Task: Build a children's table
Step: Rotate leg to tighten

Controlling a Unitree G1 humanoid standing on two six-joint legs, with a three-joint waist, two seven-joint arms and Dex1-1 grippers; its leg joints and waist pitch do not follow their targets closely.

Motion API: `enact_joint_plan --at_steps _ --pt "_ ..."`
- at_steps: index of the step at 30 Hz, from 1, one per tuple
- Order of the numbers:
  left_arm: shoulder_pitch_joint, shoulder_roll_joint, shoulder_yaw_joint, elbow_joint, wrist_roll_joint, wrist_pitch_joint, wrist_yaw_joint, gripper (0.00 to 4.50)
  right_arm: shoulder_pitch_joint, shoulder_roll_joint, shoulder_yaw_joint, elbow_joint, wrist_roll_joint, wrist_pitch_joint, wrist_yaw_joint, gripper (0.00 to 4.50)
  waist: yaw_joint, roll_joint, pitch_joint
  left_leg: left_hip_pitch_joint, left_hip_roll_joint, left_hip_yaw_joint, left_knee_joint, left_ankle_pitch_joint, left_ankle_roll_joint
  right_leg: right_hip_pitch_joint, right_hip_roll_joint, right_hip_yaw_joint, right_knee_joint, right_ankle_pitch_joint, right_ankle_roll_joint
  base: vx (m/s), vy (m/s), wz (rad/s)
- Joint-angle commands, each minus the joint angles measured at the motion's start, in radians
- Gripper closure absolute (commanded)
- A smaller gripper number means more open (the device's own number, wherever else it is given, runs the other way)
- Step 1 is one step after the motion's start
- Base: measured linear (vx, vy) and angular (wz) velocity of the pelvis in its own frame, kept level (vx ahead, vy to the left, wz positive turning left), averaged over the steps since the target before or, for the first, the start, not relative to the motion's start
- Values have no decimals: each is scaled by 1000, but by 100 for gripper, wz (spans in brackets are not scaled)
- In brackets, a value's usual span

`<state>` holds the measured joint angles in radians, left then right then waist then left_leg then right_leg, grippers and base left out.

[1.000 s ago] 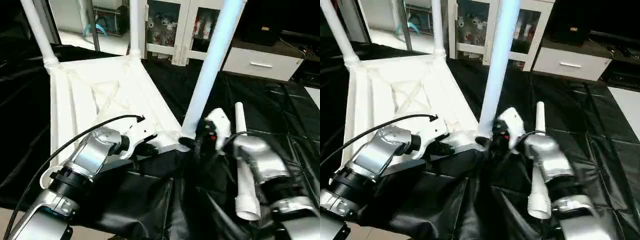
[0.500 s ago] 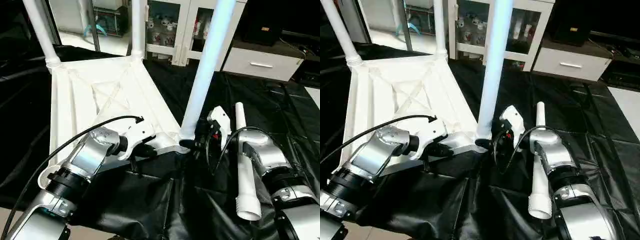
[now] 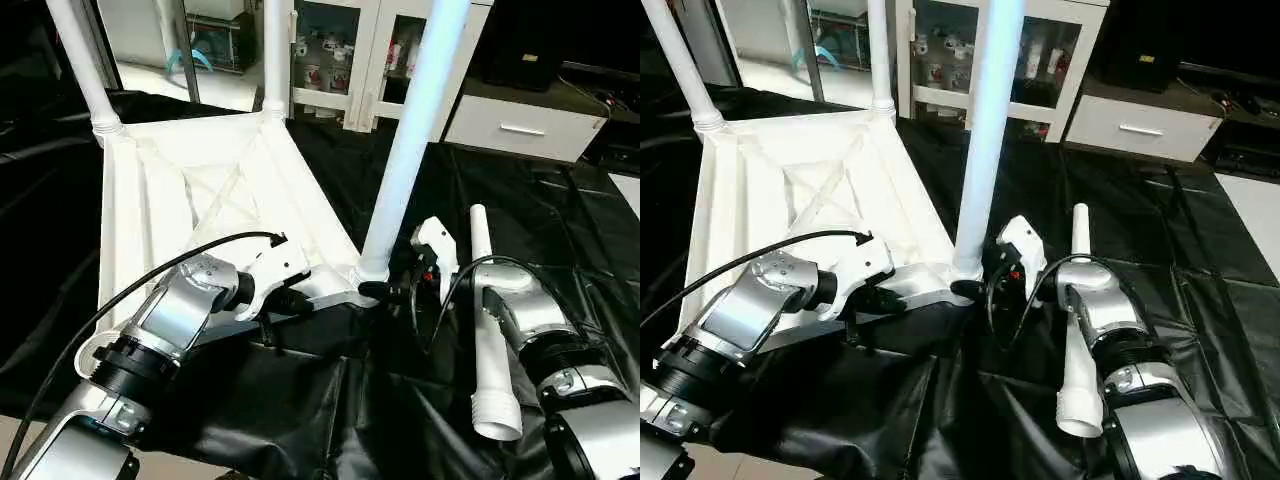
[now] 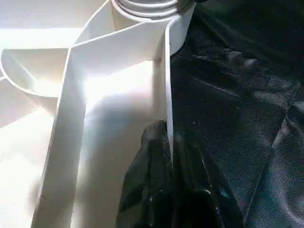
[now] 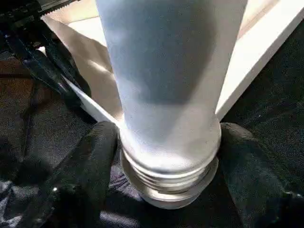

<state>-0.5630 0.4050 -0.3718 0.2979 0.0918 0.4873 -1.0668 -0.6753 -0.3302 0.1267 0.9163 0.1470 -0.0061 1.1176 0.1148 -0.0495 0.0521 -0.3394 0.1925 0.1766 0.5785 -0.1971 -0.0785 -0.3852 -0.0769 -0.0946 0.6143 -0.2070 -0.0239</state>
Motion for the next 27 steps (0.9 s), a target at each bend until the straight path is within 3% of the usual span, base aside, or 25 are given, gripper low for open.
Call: enact_joint_plan --at_steps 1,4,15,21,23,25,27 --pt "26 -7 -70 18 3 16 -41 450 -19 -1 -3 15 -8 -15 16 138 -2 9 -63 0 50 -12 -60 -101 67 53 -85 62 -54 -27 -290 0 0 0" --pt "26 -7 -70 17 3 17 -42 450 -20 5 -2 18 -10 -19 22 170 -2 9 -64 -1 49 -11 -60 -95 69 53 -84 62 -53 -21 -290 0 0 0" --pt "30 -5 -65 10 -1 24 -41 450 7 47 -56 7 24 -34 -70 177 -4 7 -62 -2 50 -11 -60 -100 68 52 -86 63 -55 -43 -285 0 0 0" --pt "29 -7 -63 12 -2 25 -39 450 104 126 -94 -81 29 -14 -273 177 -15 12 -53 2 50 -16 -73 -199 22 47 -88 65 -77 -212 -227 0 0 0" --pt "26 -11 -64 19 -1 23 -38 450 150 183 -105 -136 1 5 -431 178 -24 13 -47 7 50 -21 -82 -256 -3 41 -86 64 -88 -303 -192 0 0 0" --pt "22 -15 -65 24 -1 21 -36 450 162 217 -117 -157 -9 27 -516 178 -31 15 -49 -2 49 -29 -86 -272 -20 48 -89 62 -90 -357 -163 0 0 0" --pt "18 -19 -65 30 0 19 -33 450 167 251 -131 -171 -18 52 -608 178 -37 18 -49 -1 47 -32 -88 -296 -27 43 -88 61 -95 -392 -148 0 0 0"
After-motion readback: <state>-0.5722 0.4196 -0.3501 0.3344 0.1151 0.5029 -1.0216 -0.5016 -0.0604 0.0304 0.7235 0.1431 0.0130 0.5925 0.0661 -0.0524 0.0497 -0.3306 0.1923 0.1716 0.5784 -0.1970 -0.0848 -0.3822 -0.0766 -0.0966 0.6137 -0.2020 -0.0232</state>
